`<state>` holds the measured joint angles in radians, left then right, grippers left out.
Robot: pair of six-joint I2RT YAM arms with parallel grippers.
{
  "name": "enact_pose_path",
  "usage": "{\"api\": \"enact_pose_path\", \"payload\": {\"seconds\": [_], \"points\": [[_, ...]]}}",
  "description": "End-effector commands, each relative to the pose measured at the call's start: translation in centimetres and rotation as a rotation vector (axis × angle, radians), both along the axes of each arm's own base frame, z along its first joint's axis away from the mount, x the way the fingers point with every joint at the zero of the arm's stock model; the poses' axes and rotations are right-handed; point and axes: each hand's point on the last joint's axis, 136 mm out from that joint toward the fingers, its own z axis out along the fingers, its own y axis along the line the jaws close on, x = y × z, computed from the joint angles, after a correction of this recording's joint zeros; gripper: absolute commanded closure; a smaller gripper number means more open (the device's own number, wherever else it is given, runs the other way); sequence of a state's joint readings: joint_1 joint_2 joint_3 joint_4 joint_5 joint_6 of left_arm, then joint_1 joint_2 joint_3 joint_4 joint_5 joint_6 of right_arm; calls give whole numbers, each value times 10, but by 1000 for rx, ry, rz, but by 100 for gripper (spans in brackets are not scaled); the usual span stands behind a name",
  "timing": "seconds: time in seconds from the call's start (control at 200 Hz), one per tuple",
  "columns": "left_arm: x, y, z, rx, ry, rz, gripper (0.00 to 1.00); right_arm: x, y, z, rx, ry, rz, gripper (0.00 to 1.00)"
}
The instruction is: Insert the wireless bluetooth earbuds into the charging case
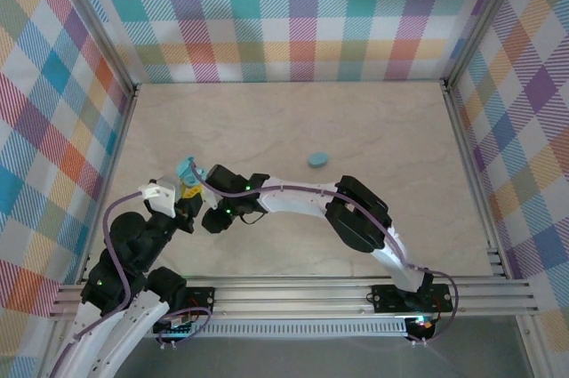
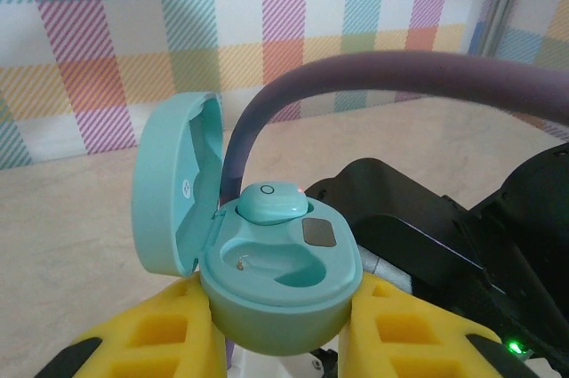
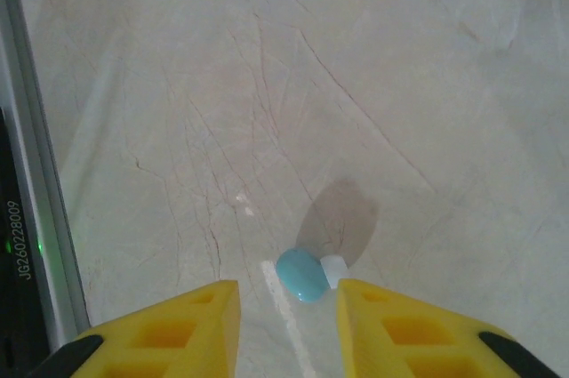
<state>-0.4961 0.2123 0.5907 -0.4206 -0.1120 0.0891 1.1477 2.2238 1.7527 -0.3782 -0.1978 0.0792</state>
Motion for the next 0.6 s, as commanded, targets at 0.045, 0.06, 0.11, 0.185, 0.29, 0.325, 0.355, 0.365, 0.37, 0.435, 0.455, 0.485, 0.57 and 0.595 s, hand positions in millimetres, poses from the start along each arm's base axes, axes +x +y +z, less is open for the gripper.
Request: {"api": "enact_pose_path", "payload": {"seconds": [0.045, 0.06, 0.11, 0.185, 0.29, 0.325, 0.355, 0.365, 0.37, 0.435, 0.455, 0.485, 0.57, 0.595], "points": [[-5, 0, 9, -23, -13, -10, 100, -26, 0, -20, -67, -100, 245, 61], [-6, 1, 9, -23, -14, -9, 100, -27, 0, -21, -70, -101, 255, 60], [-6, 1, 9, -22, -12, -8, 100, -32, 2, -26, -77, -107, 285, 58], [-6, 1, 8, -20, -12, -7, 100, -34, 3, -35, -99, -119, 314, 57], [-8, 3, 7, -19, -9, -2, 100, -34, 6, -43, -119, -120, 334, 56], [-8, 4, 6, -18, -9, -1, 100, -34, 6, -46, -126, -121, 337, 56], [-9, 4, 6, -20, -10, 1, 100, -34, 6, -47, -130, -124, 342, 56], [-9, 4, 6, -19, -10, 1, 100, -33, 6, -48, -131, -126, 343, 56], [-9, 5, 6, -19, -9, 1, 100, -33, 6, -49, -133, -126, 344, 56], [-10, 6, 6, -19, -11, 4, 100, -32, 7, -51, -141, -141, 351, 55], [-10, 6, 6, -19, -12, 4, 100, -31, 6, -52, -144, -144, 353, 55], [-11, 6, 6, -20, -14, 4, 100, -31, 6, -55, -152, -148, 357, 55], [-11, 6, 6, -20, -13, 4, 100, -32, 4, -59, -169, -146, 371, 53], [-11, 6, 6, -20, -14, 3, 100, -32, 3, -60, -175, -143, 374, 53]]}}
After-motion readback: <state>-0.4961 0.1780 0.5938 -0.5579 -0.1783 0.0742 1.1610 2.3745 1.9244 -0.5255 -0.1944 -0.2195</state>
